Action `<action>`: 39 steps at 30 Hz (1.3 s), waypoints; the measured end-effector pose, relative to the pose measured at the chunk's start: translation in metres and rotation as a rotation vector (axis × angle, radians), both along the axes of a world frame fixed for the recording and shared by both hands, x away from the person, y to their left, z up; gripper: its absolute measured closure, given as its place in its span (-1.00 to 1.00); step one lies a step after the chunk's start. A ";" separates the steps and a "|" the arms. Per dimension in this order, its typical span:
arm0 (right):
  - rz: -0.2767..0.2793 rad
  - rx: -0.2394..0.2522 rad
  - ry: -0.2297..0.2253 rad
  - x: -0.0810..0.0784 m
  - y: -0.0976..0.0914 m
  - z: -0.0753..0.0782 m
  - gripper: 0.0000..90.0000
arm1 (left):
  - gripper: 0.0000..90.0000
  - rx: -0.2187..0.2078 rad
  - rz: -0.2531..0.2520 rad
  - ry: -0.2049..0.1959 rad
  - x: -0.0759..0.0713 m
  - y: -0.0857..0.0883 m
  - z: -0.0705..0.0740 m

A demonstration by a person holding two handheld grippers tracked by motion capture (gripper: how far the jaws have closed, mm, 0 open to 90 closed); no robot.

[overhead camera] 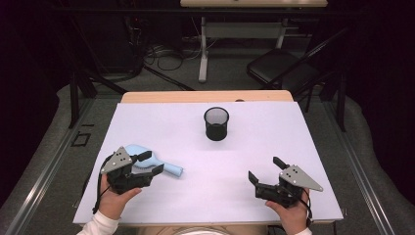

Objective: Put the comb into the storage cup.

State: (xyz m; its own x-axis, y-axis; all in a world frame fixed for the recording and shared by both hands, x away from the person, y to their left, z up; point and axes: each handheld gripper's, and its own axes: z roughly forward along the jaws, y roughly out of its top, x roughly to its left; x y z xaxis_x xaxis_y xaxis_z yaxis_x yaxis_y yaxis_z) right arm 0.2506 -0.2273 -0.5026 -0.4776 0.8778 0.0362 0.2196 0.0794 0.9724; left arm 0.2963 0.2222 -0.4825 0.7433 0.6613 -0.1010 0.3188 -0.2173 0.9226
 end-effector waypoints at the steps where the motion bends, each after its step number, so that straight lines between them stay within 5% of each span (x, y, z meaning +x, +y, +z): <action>1: -0.002 0.001 0.003 0.001 -0.001 -0.001 -0.91 | -0.19 -0.011 0.001 -0.001 0.001 -0.001 0.000; 9: -0.002 0.004 -0.003 0.001 -0.002 -0.002 -0.86 | 0.09 -0.026 0.067 0.004 0.007 -0.009 0.004; 12: -0.002 0.004 0.003 0.001 -0.003 -0.002 -0.84 | 0.20 -0.037 0.070 0.062 0.011 -0.011 0.005; 15: -0.005 0.003 0.006 0.001 -0.003 -0.002 -0.82 | 0.23 -0.022 0.094 0.090 0.015 -0.012 0.004; 22: -0.015 0.015 0.020 0.002 -0.004 -0.003 -0.80 | 0.23 0.005 0.121 0.073 0.022 -0.013 0.000; 27: -0.009 0.008 0.015 0.003 -0.005 -0.004 -0.80 | 0.23 -0.018 0.137 0.143 0.025 -0.015 -0.004; 39: -0.012 -0.010 0.010 0.003 -0.003 -0.005 -0.80 | 0.49 0.008 0.203 0.176 0.038 -0.025 -0.017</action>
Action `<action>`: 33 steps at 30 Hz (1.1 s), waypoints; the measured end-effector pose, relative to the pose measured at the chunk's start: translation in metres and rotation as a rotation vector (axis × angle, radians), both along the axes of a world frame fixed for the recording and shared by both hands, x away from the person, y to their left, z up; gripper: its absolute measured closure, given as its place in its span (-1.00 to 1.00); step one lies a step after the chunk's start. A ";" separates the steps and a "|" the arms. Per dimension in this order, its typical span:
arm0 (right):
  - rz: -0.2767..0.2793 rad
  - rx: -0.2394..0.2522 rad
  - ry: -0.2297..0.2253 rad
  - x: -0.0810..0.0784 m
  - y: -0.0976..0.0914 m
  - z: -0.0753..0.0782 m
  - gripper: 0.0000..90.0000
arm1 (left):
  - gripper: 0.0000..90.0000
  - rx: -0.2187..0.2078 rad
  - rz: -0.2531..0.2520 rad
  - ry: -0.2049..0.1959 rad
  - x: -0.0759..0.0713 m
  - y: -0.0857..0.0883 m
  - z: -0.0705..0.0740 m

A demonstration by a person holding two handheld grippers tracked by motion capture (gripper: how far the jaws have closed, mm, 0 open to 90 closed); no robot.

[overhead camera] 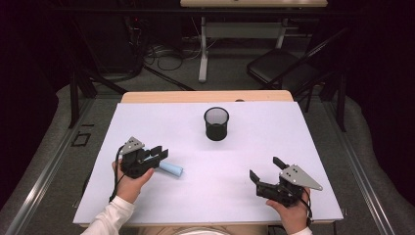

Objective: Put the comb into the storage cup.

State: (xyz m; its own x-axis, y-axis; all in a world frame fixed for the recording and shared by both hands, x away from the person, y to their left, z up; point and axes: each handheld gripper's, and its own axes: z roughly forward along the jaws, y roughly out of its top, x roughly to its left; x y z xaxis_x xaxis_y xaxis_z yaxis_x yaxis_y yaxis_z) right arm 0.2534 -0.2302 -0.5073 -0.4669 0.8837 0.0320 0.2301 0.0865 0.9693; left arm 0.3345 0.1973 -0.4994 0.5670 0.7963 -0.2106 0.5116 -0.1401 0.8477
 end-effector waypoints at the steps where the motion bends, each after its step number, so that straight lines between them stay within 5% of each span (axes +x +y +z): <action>1: 0.000 0.000 0.001 0.000 0.000 0.000 -0.80 | 0.51 0.005 0.004 0.005 0.001 -0.001 -0.001; 19: -0.010 -0.006 0.004 0.000 -0.001 -0.001 -0.80 | 0.99 0.091 0.029 0.085 0.014 -0.013 -0.018; 33: -0.007 -0.016 0.004 0.001 0.000 -0.003 -0.80 | 1.00 0.162 -0.008 0.152 0.020 -0.038 -0.032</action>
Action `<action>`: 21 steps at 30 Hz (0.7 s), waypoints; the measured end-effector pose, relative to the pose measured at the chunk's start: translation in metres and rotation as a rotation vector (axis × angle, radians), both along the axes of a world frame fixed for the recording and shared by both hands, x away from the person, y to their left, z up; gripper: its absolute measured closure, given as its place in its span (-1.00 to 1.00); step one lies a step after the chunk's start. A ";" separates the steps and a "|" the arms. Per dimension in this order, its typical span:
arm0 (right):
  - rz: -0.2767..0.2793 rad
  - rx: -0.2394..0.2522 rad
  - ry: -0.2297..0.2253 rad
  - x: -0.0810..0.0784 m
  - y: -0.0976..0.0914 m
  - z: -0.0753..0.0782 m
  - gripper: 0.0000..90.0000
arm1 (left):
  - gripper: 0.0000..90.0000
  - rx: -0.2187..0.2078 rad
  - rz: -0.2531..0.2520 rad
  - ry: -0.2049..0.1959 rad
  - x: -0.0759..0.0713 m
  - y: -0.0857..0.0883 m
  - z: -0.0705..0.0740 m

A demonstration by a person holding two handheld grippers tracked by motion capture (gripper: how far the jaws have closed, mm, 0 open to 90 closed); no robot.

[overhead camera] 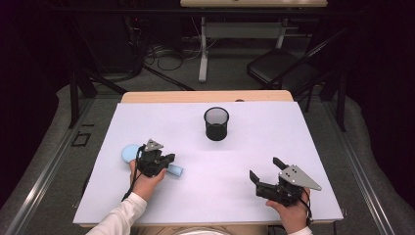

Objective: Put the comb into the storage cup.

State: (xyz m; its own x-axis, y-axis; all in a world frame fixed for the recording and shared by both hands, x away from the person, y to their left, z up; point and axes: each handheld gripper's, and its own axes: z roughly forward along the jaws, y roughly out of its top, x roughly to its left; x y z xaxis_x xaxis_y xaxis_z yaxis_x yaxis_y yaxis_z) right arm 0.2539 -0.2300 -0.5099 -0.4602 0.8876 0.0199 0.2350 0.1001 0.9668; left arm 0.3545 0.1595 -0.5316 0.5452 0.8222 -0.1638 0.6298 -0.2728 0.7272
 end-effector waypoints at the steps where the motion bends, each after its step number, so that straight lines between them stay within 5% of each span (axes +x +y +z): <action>1: 0.000 0.002 0.003 0.000 0.000 0.000 -0.80 | 1.00 0.007 -0.001 0.003 0.000 -0.003 -0.001; 21: -0.006 0.017 0.010 0.001 -0.004 0.000 -0.80 | 1.00 0.068 -0.046 0.069 0.003 -0.029 -0.013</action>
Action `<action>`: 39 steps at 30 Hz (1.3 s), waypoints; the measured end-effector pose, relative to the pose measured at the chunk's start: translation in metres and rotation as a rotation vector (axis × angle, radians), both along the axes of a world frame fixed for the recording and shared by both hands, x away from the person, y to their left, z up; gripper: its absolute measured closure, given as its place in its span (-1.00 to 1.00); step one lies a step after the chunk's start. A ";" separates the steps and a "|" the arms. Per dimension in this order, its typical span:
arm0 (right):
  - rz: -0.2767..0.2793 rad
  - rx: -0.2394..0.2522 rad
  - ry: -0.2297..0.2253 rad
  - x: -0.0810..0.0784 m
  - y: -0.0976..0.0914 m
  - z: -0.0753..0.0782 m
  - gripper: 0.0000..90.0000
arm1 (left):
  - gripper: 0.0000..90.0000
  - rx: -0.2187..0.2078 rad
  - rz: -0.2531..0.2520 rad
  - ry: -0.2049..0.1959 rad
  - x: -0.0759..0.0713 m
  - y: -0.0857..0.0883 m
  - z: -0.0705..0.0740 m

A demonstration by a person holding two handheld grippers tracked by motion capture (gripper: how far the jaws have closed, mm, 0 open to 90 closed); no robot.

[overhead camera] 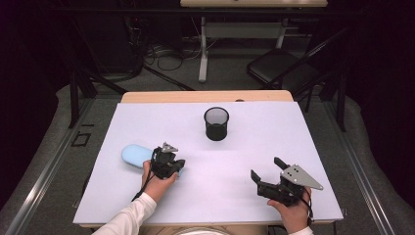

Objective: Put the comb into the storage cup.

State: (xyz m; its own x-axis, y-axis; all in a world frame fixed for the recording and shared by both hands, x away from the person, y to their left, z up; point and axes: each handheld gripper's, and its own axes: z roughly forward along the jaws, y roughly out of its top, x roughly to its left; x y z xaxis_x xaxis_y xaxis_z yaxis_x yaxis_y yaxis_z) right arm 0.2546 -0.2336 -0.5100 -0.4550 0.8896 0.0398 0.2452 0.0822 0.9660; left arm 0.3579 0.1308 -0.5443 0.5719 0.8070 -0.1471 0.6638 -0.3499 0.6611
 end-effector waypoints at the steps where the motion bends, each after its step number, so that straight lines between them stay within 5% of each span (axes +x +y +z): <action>1: 0.000 0.000 0.000 0.000 0.000 0.000 -0.80 | 1.00 0.000 -0.001 0.003 0.000 0.000 0.000; 39: 0.002 0.012 0.014 0.000 -0.002 0.000 -0.78 | 1.00 0.039 -0.094 0.055 -0.030 0.010 0.006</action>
